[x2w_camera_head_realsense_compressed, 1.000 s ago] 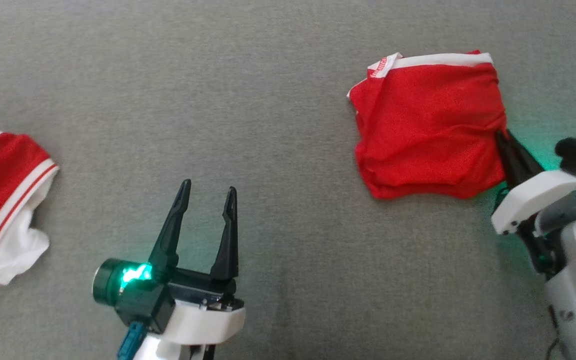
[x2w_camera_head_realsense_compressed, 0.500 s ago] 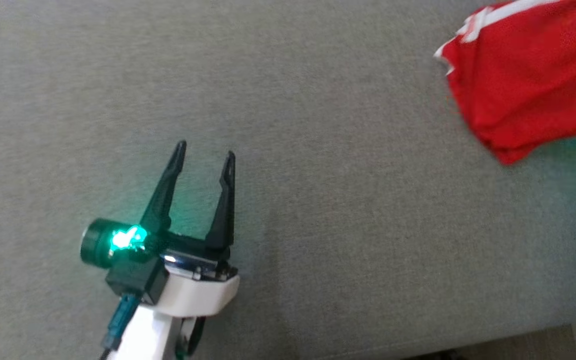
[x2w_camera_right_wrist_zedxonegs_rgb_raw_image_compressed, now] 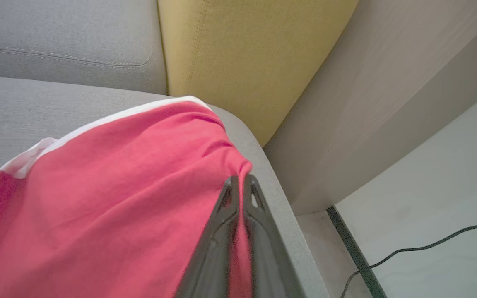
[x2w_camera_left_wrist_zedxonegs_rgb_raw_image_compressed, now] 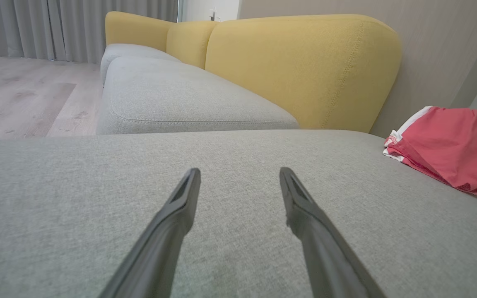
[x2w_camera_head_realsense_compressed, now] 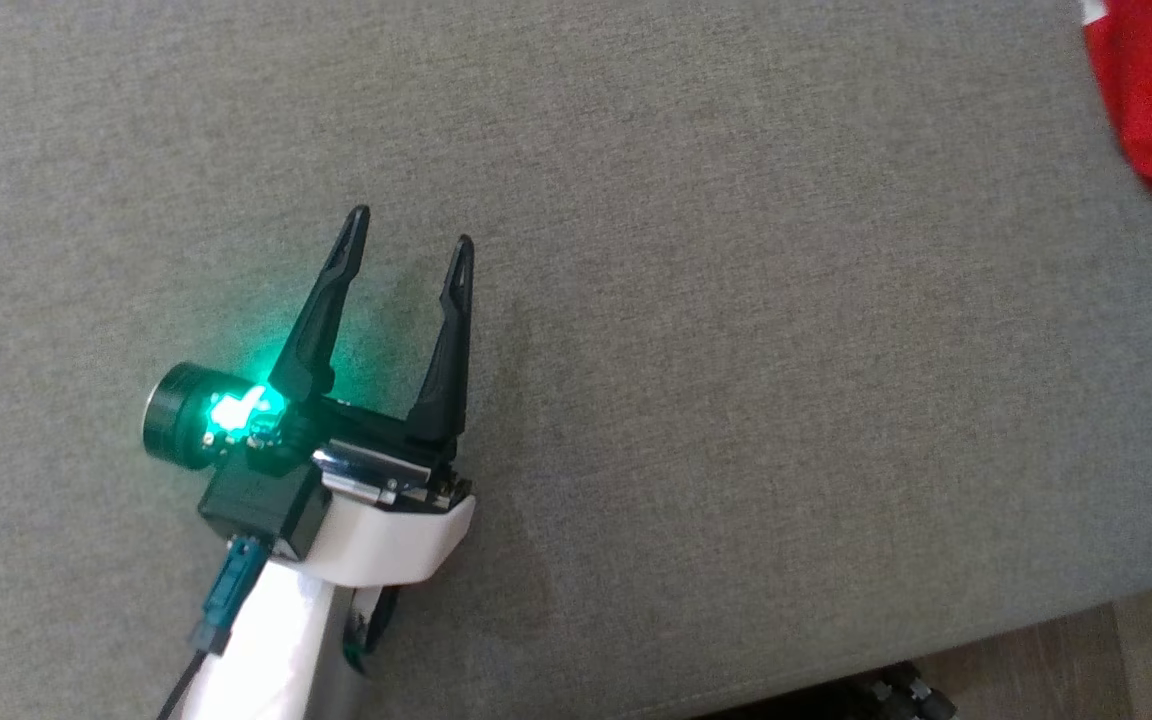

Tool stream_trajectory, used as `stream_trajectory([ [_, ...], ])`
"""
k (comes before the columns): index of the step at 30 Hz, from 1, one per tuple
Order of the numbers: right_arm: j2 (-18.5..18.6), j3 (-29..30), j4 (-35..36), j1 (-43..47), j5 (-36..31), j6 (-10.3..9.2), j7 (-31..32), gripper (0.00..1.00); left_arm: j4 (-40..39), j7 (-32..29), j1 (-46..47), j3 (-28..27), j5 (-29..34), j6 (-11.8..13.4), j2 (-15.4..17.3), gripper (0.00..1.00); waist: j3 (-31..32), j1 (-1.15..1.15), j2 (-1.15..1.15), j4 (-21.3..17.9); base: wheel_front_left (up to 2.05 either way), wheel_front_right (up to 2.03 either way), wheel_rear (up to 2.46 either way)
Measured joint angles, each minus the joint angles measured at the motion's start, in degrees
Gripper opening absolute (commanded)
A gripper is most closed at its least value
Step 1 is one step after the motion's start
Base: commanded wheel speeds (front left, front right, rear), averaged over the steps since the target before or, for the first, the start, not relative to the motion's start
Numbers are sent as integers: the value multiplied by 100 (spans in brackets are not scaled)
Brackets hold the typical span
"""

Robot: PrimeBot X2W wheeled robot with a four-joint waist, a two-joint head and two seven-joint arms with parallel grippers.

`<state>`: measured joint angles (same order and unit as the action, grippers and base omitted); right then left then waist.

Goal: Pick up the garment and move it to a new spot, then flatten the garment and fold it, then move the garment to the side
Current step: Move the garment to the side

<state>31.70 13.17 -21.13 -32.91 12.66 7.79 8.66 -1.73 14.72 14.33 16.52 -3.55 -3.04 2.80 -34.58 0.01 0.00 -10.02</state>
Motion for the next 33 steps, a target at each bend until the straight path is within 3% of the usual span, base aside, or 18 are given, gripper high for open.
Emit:
stream_trajectory([
  [9,-212,684,156,0,-679,0,52,2,16,5,107,8,-1,-52,-9,100,-113,0,0,67,0,0,0],
  [10,-252,756,163,0,-802,0,57,27,33,5,118,8,-1,-52,-11,100,-108,0,0,81,0,0,0],
  [12,-369,966,175,0,-1031,0,126,100,60,5,136,10,-2,-52,-12,100,-87,0,0,110,0,0,0],
  [16,-591,1218,313,6,-1637,0,-166,100,127,5,160,8,-10,-49,-9,100,13,0,0,173,0,0,0],
  [21,-1044,1095,491,110,-2041,0,-858,100,165,5,85,-1,-87,-21,-8,100,269,-1,0,253,0,0,0],
  [25,-1396,414,468,494,-1947,0,-1327,100,222,5,-116,-7,-333,134,-8,100,552,-1,0,329,0,0,0],
  [33,-1756,-1469,-160,1353,-730,0,-2229,100,599,4,-504,-116,-1042,515,-9,100,1361,-2,0,659,0,0,0],
])
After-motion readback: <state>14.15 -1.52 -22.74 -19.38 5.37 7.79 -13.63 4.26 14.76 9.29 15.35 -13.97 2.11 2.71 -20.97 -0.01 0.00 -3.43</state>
